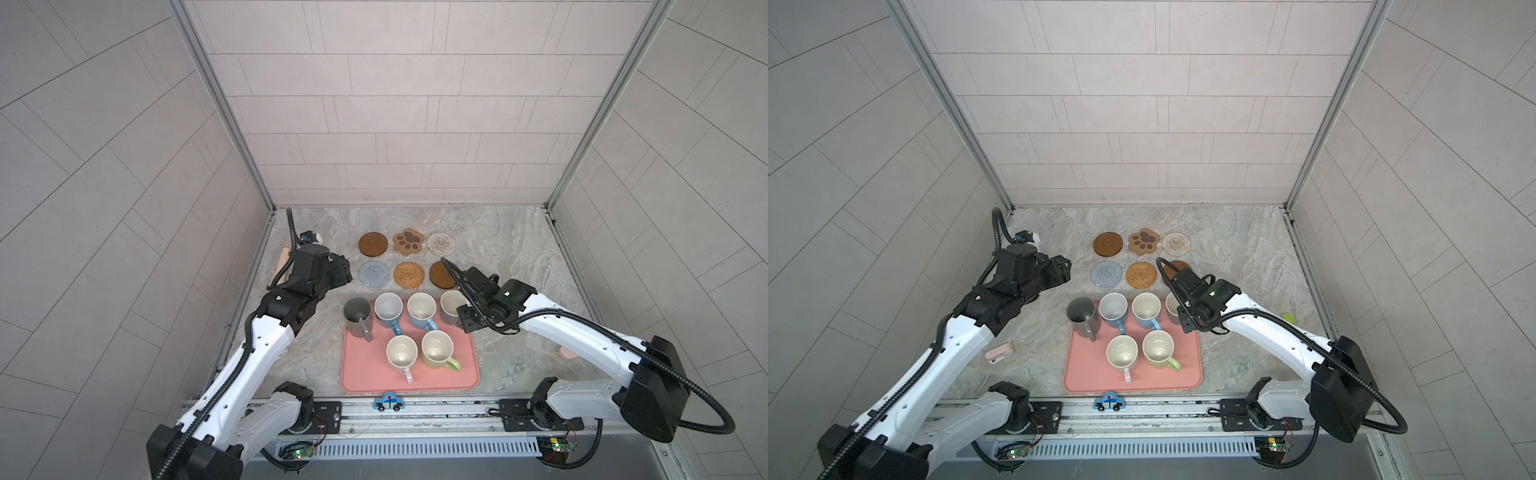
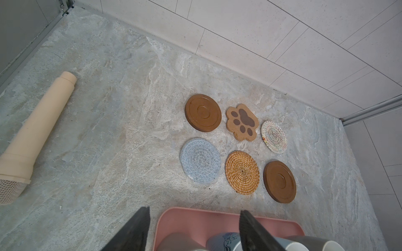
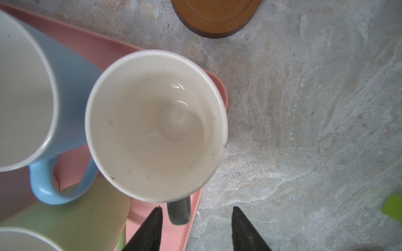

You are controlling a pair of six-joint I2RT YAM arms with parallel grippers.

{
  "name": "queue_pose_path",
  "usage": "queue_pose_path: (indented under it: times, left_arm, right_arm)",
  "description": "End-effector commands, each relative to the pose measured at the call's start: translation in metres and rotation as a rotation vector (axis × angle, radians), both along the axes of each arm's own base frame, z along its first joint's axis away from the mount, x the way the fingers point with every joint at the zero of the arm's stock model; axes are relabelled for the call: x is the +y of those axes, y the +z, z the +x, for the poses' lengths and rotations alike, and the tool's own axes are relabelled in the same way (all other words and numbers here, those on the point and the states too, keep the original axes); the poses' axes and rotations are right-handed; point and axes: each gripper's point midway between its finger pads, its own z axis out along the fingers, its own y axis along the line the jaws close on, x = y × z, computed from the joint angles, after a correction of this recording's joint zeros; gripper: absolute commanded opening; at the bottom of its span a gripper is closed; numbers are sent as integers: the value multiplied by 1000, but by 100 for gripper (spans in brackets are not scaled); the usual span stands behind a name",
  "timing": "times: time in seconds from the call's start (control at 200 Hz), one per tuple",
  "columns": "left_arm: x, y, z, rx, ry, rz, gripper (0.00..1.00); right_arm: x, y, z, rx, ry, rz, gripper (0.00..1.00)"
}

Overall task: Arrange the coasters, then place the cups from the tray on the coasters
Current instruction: 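Lower the right gripper toward the white mug while the left gripper holds, then close the right gripper on the rim of the grey-and-white mug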

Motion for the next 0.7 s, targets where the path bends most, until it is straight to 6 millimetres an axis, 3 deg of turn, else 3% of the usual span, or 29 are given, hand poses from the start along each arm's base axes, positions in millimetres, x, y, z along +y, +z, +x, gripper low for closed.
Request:
queue_pose_path:
  times: [0.0, 0.18, 0.695]
  left_arm:
    - [1, 1, 5, -9, 16, -8, 71]
    - [-2, 5, 11, -9, 7, -8, 71]
    - [-1, 4, 16, -14, 16, -1, 71]
  right_arm:
    - [6, -2, 7, -3, 3, -4, 53]
    - [15, -10, 14, 21, 33, -21, 52]
    - [15, -26, 14, 67, 95, -79, 33]
